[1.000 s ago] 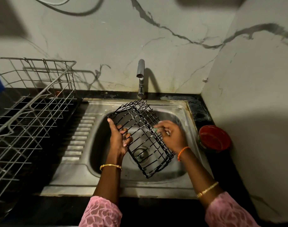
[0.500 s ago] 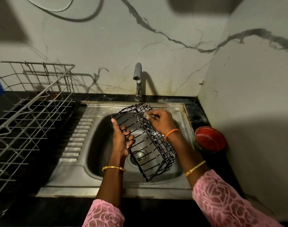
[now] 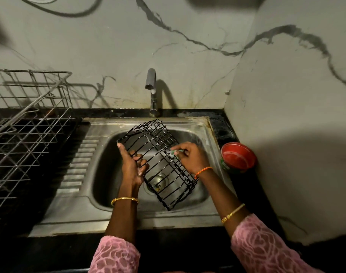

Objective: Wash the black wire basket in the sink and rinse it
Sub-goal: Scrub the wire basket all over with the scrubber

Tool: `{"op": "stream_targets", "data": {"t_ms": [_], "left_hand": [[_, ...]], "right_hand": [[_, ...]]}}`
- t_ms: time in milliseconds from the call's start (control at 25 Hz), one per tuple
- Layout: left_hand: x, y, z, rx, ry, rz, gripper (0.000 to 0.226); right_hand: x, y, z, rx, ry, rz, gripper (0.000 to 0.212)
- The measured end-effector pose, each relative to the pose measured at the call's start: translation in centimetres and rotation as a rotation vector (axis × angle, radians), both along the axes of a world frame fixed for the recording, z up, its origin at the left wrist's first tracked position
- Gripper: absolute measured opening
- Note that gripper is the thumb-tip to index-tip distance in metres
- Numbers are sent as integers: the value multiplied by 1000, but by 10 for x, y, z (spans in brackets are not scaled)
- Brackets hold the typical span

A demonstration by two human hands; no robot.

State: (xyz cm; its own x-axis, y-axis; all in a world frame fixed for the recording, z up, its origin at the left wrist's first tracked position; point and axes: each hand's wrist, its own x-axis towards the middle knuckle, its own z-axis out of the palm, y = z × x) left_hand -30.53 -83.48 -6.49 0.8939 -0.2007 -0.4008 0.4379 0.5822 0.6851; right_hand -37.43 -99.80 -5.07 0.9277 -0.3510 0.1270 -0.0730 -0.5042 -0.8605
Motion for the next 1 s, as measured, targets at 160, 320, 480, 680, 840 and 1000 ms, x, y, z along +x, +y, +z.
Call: {"op": "stream_targets", "data": {"t_ms": [160, 320, 480, 680, 840, 1000], "left_hand": [[-1, 1, -9, -32, 2, -13, 54], [2, 0, -13, -16, 9, -31, 55], [4, -2, -13, 40, 2, -48, 56], [4, 5, -17, 27, 7, -22, 55], [5, 1, -14, 21, -2, -32, 55], [5, 3, -18, 19, -6, -47, 57]], "right_hand": [[-37, -7, -22, 120, 44, -100, 16], [-64, -15, -35, 167, 59, -139, 15], [-28, -5, -24, 139, -1, -162, 16], [-48, -4, -39, 132, 11, -147, 15], [-81, -10, -57, 203, 6, -247, 16], [-85, -9, -60, 272, 86, -300, 27]]}}
